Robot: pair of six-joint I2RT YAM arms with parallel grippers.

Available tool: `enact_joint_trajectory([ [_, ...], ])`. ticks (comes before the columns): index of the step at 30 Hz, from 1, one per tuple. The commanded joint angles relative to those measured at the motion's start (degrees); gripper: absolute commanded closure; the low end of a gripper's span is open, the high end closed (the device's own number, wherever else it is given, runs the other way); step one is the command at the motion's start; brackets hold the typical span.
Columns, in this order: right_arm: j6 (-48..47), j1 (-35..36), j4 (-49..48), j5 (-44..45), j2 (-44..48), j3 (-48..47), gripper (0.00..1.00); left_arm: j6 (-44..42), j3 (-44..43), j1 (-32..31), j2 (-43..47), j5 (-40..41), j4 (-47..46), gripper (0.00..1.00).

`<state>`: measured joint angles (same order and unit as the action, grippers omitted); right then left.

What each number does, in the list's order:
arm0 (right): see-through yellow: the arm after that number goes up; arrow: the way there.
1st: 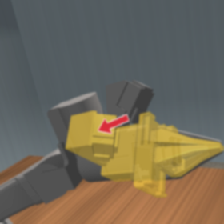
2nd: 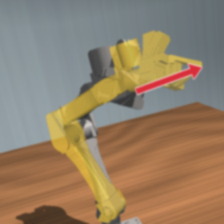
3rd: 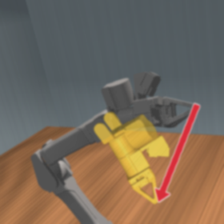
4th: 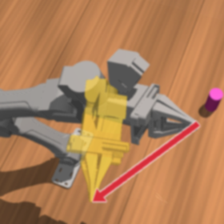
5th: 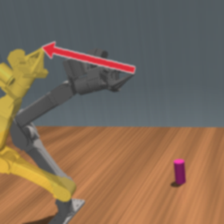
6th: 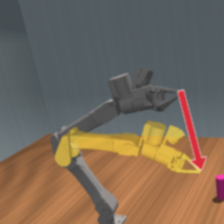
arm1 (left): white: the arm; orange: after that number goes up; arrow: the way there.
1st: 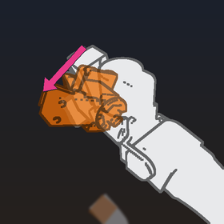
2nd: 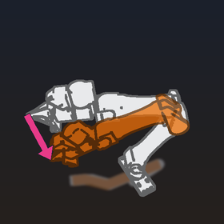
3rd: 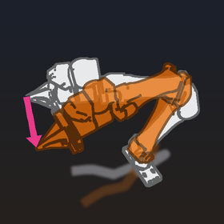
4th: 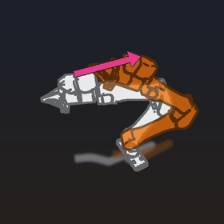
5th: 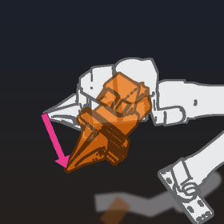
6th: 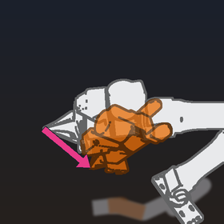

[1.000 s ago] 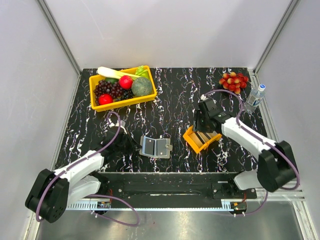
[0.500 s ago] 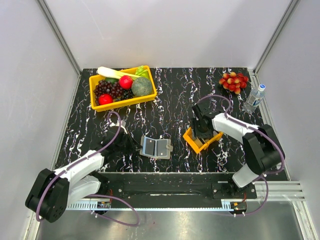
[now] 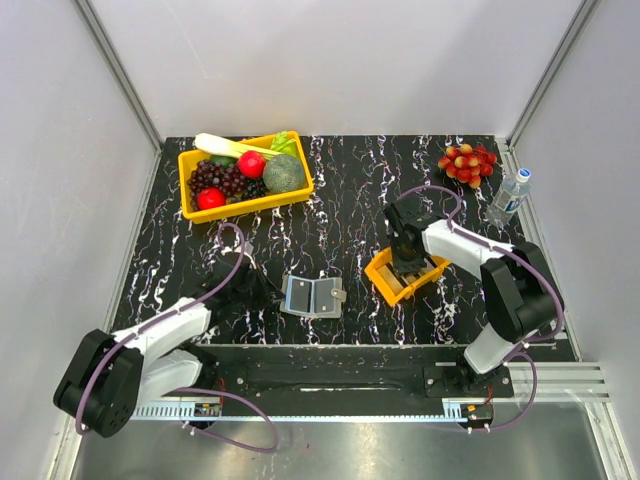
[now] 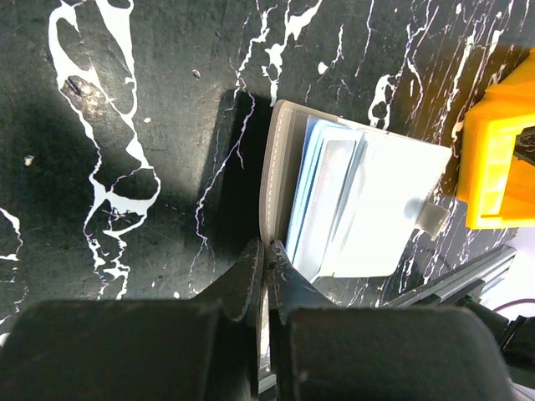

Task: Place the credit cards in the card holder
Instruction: Pick up the credit card from the storage box.

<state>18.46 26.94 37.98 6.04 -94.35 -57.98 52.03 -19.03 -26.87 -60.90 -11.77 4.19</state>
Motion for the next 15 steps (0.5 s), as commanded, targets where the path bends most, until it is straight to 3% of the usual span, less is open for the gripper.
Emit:
enact_joint_trajectory([
  [1,-0.09,0.31,-2.38,-2.52,-0.49,1.55,0.82,-0.70,-2.07,-0.20,-1.23,-1.59,-3.13,1.00],
  [5,-1.49,0.31,-3.52,-5.78,2.75,2.08,0.88,-0.53,-1.89,-0.20,-1.41,-1.68,-3.39,1.00],
  [15,-0.79,0.31,-5.10,-14.48,8.21,1.64,0.90,-0.70,-2.07,-0.20,-1.94,-1.85,-3.57,1.00],
])
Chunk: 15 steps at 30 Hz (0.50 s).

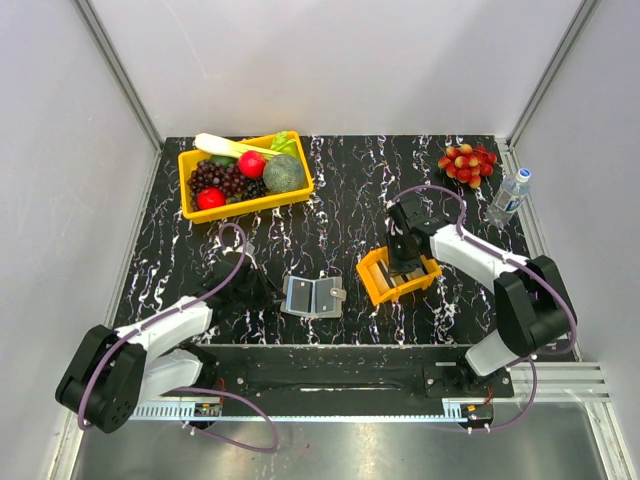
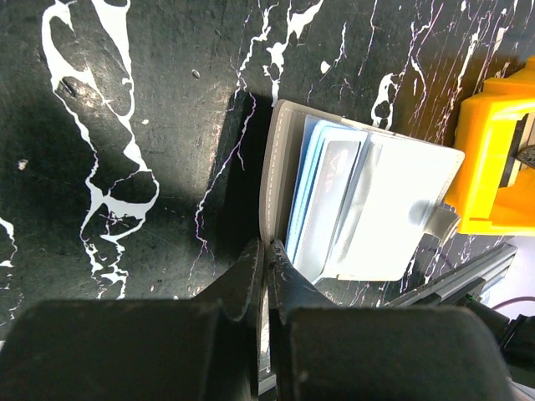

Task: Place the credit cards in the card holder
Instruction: Pick up the credit card from the storage box.

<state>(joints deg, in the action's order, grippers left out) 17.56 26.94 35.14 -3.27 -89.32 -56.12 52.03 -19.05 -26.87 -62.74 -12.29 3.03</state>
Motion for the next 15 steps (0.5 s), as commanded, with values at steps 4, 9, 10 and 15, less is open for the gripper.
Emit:
enact_joint_trajectory([
  [4,0.45,0.31,-2.88,-7.80,4.24,-0.13,0.90,-0.62,-1.87,-0.20,-0.01,-1.24,-2.59,1.00],
  [9,1.42,0.31,-4.02,-11.23,3.80,-0.04,0.90,-0.61,-1.96,-0.20,-0.36,-1.50,-2.76,1.00],
  [10,1.51,0.31,-4.37,-12.02,3.54,-0.04,0.90,-0.61,-1.96,-0.20,-0.45,-1.50,-2.76,1.00],
  [15,2.12,0.31,-4.81,-12.73,2.48,-0.04,0.87,-0.61,-1.96,-0.28,-0.63,-1.59,-2.76,1.00],
])
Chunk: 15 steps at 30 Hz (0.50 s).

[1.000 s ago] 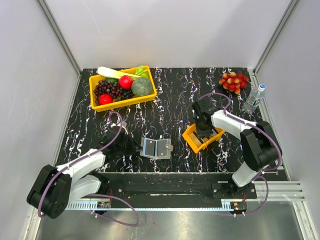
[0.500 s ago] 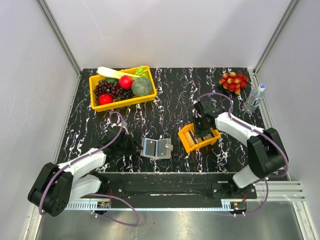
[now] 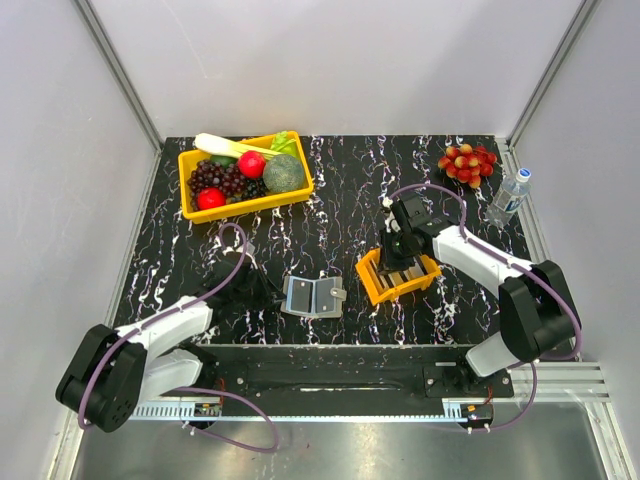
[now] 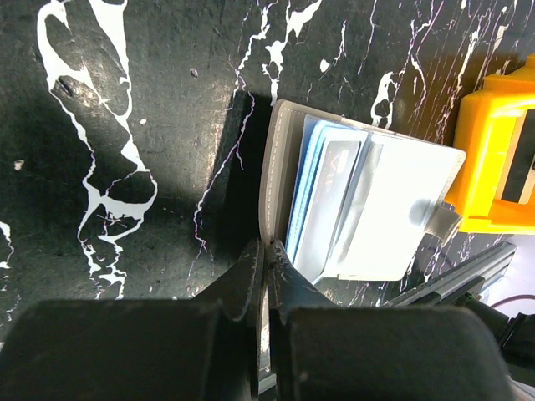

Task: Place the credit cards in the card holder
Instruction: Pick up the credit card from the storage box.

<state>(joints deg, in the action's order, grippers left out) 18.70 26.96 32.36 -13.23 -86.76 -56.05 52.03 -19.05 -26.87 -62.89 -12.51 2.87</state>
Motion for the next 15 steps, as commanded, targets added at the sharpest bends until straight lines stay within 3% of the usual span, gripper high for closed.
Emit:
enact_joint_trajectory([
  [1,0.99,0.29,-2.30,-2.94,-0.16,-0.11,0.86,-0.70,-1.96,-0.20,-0.48,-1.29,-2.61,1.00],
  [9,1.60,0.37,-2.83,-4.34,-1.22,-0.64,0.84,-0.44,-1.78,-0.20,-0.74,-1.46,-2.61,1.00],
  [15,1.95,0.46,-3.53,-6.28,-2.01,-0.55,0.76,-0.53,-2.05,-0.20,-1.79,-1.90,-3.92,1.00],
])
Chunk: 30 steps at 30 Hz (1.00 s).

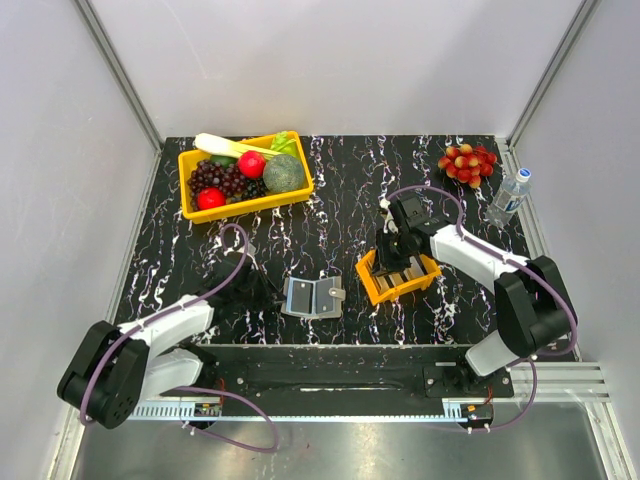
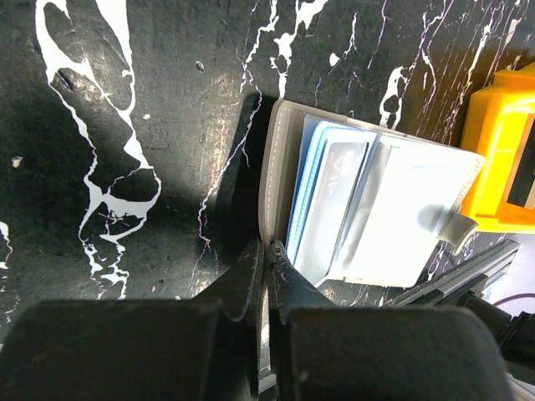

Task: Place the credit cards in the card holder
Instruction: Pick up the credit card from the storage box.

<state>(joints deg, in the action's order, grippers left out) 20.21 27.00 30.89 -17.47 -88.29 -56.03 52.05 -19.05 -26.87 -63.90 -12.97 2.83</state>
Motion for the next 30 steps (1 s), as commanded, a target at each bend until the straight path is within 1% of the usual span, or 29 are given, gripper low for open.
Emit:
enact_joint_trajectory([
  [1,0.45,0.42,-2.07,-2.12,-0.65,-0.48,0.73,-0.46,-2.05,-0.20,-0.96,-1.44,-3.97,1.00],
  [2,0.36,0.42,-2.07,-2.30,-0.74,-0.57,0.71,-0.63,-2.13,-0.20,-1.23,-1.62,-4.06,1.00],
  [5,0.62,0.59,-2.07,-1.07,-0.92,-0.57,0.71,-0.46,-2.22,-0.20,-1.67,-1.79,-4.32,1.00],
  [7,0.62,0.77,-1.89,-0.72,-1.09,-0.92,0.75,-0.64,-2.13,-0.20,-1.76,-1.88,-4.41,1.00],
  [8,0.80,1.20,-1.98,0.06,-1.01,-1.01,0.79,-0.55,-2.13,-0.20,-1.84,-1.88,-4.41,1.00],
  [9,0.71,1.56,-1.63,0.86,-0.92,-1.27,0.90,-0.46,-2.05,-0.20,-1.84,-1.88,-4.41,1.00],
  [10,0.89,2.26,-1.63,2.52,-0.31,-1.45,0.96,-0.55,-2.13,-0.20,-1.84,-1.88,-4.50,1.00],
  [16,2.37,7.52,-0.31,13.58,4.61,-3.47,0.98,-0.46,-2.40,-0.28,-1.49,-1.53,-4.15,1.00],
  [18,3.60,9.81,1.61,19.90,5.06,-4.78,1.00,-0.64,-2.66,-0.20,-1.58,-1.53,-3.80,1.00],
  [21,6.06,12.45,4.87,27.91,5.23,-6.81,1.00,-0.90,-2.92,-0.20,-1.84,-1.71,-3.53,1.00],
  [28,10.46,18.34,8.03,41.89,7.43,-8.48,1.00,-0.99,-2.92,-0.20,-1.67,-1.53,-3.36,1.00],
  [30,11.52,19.84,9.44,44.53,7.26,-9.71,1.00,-0.81,-2.92,-0.20,-1.67,-1.62,-3.44,1.00],
])
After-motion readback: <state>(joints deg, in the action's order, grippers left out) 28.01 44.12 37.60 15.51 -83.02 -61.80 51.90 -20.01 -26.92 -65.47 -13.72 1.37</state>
